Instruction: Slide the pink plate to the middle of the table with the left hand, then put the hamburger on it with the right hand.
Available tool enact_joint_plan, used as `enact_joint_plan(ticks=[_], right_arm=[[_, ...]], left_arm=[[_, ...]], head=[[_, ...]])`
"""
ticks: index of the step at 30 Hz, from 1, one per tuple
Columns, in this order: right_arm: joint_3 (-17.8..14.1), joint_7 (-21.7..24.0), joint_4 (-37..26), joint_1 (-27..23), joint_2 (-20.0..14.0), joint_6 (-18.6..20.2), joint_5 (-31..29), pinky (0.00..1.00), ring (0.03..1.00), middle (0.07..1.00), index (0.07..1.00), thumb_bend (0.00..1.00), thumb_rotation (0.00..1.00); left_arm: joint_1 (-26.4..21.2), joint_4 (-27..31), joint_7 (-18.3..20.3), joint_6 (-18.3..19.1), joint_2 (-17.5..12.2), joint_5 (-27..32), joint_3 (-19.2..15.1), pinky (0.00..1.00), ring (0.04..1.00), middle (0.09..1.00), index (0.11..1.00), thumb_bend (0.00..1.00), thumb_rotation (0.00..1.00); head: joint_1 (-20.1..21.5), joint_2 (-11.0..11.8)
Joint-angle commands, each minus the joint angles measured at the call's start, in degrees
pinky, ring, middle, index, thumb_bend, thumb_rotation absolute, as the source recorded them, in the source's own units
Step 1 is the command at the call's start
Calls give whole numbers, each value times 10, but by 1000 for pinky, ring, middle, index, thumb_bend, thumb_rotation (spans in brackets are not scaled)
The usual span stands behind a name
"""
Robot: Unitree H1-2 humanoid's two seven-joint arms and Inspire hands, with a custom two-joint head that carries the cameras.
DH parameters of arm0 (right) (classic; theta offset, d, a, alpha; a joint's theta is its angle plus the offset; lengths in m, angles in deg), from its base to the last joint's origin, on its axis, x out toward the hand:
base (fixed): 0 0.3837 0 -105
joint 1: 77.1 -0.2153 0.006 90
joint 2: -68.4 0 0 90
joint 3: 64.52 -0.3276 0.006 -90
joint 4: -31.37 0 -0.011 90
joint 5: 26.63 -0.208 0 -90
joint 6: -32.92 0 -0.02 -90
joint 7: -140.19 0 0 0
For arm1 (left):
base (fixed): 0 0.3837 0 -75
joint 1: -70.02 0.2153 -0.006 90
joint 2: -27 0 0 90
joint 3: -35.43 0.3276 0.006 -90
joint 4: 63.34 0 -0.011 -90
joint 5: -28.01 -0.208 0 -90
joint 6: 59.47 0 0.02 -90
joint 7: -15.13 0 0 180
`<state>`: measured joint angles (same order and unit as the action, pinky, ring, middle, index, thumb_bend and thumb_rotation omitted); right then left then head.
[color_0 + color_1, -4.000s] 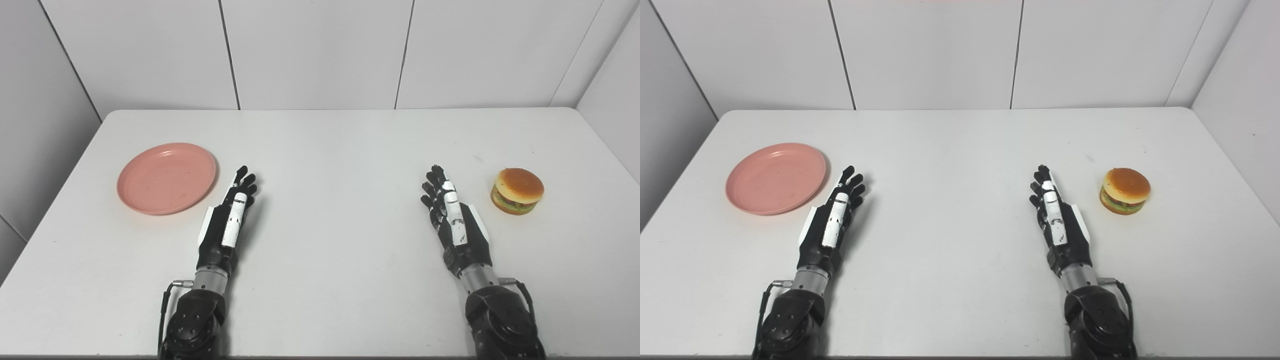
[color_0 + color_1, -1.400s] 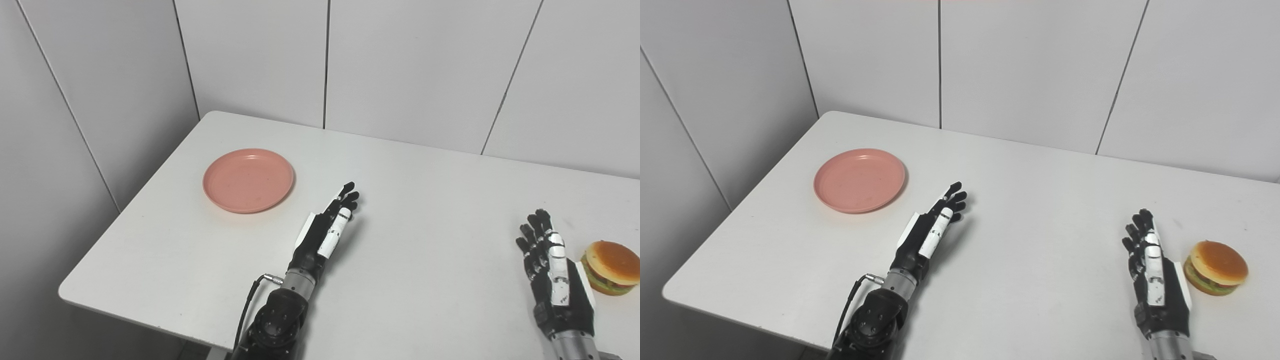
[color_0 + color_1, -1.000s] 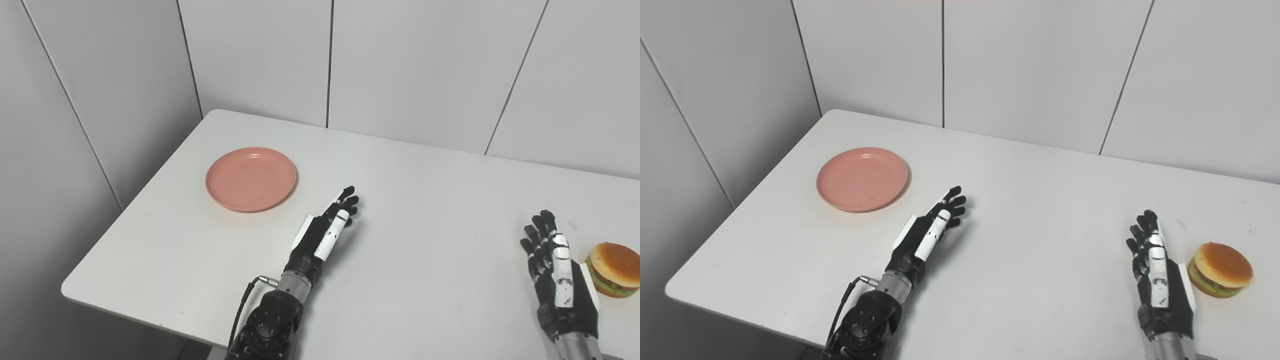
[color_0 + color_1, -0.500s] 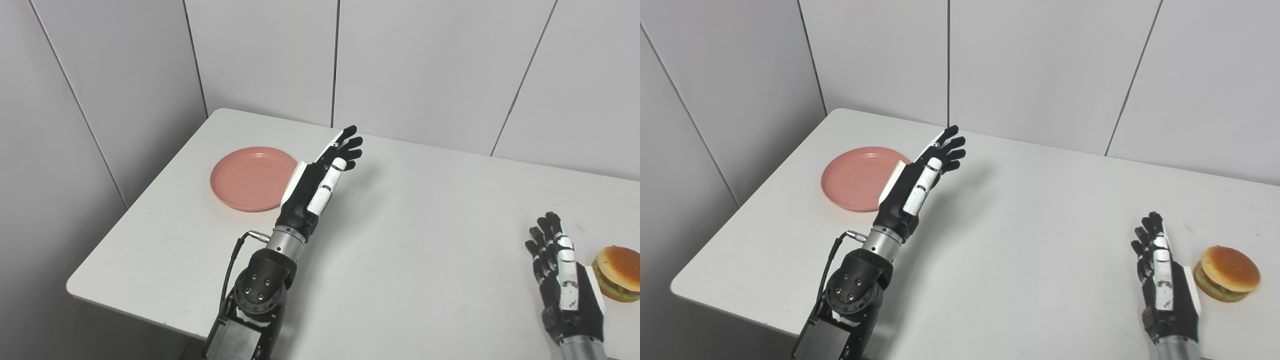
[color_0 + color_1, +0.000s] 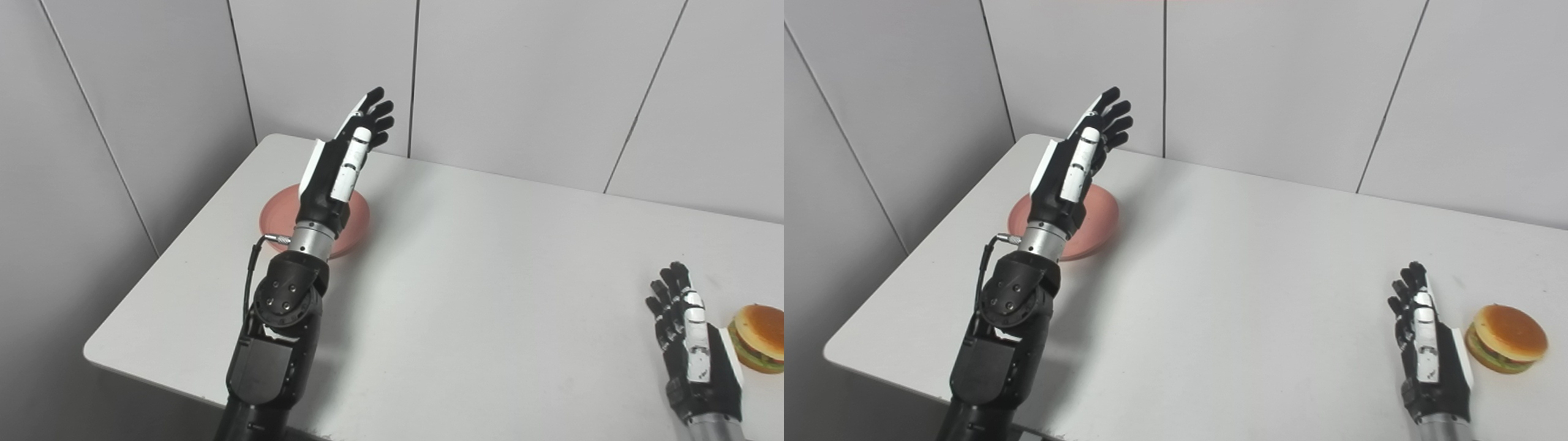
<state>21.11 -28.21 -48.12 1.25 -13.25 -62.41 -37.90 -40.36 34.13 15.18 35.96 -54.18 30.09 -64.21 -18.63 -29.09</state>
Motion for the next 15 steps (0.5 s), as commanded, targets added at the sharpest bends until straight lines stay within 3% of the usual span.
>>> enact_joint_plan(ticks=[1,12,15], right_arm=[[2,2,29,23,9,-23,-3,1000,1000,1000,1000,319,1000],[3,3,20,26,7,-15,-2,1000,1000,1000,1000,328,1000],[5,2,14,30,4,-13,2,1000,1000,1000,1000,326,1000]], left_arm=[[-33,-14,-4,-26,-25,17,-17,894,899,915,904,443,1000],[-62,-78,-19,-36,-84,57,-87,902,901,902,889,414,1000],[-60,-73,-30,-19,-90,66,-100,881,887,891,881,399,1000]], head=[[-1,0],[-5,0],[-6,0]])
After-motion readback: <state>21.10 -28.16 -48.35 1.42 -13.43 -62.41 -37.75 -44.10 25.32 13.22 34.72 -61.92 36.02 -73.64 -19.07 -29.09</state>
